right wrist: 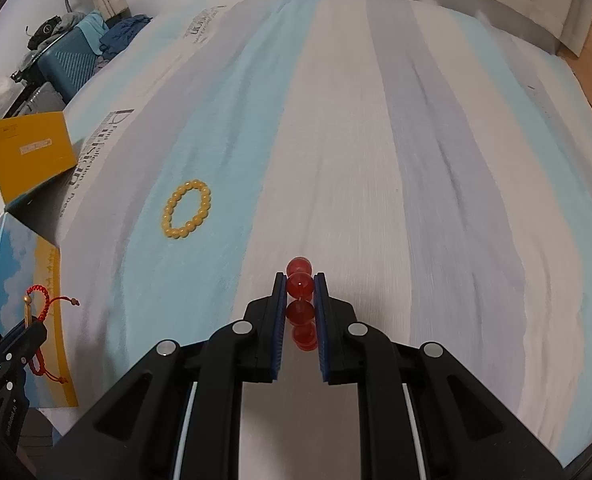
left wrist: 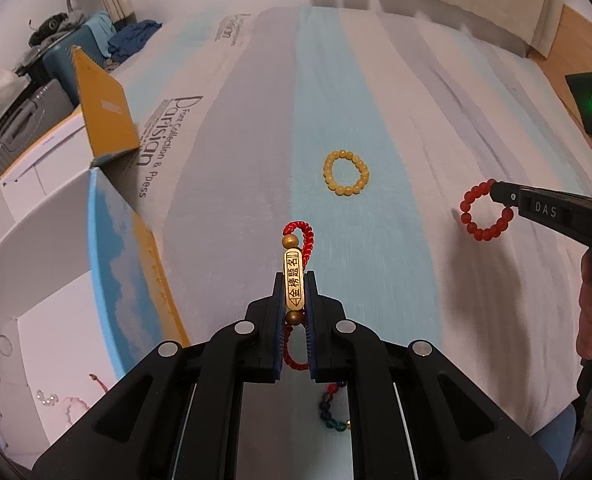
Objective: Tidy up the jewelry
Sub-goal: 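Carry the red string and red bead bracelets over the white box with both tools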
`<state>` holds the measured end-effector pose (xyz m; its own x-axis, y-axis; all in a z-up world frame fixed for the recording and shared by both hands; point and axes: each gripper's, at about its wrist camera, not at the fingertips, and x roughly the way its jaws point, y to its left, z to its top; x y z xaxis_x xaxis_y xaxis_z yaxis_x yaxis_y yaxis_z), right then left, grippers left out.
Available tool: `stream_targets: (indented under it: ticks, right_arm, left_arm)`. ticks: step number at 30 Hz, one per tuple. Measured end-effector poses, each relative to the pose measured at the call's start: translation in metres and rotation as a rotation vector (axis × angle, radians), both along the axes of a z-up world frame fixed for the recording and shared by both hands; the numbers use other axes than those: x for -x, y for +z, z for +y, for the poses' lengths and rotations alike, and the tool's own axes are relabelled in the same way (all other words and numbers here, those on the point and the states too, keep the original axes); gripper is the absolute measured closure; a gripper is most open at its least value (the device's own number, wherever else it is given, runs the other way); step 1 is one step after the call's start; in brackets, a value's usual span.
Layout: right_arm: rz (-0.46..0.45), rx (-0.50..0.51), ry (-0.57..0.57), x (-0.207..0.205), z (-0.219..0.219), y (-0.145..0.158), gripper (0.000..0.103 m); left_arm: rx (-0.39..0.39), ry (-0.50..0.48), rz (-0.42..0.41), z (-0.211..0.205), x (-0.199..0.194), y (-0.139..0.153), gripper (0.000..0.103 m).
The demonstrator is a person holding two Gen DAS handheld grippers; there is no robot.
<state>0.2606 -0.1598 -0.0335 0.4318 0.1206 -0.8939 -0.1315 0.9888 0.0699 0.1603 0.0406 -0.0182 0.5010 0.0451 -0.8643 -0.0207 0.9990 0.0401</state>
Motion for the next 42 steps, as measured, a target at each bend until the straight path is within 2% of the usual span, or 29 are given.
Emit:
stream_targets:
  ticks: [11, 18, 24, 42]
  right_arm:
    - [-0.04, -0.011, 0.02, 0.034, 0.009, 0.024, 0.09]
    - [-0.062, -0.028, 0.042, 0.06, 0.027, 0.041, 0.09]
    - [-0.092, -0.035, 0.083, 0.078, 0.052, 0.061, 0.09]
    - [-0.146, -0.05, 0.214, 0.106, 0.137, 0.094, 0.09]
  left_arm:
    - [-0.004, 0.005, -0.04, 0.003, 0.034, 0.021, 0.096]
    - [0.013, 0.031, -0.062, 0.022, 0.061, 0.037, 0.096]
    - [0.008, 0.058, -0.094, 0.041, 0.077, 0.057, 0.096]
    - [0.0, 0.16, -0.125, 0.112, 0.105, 0.079, 0.095]
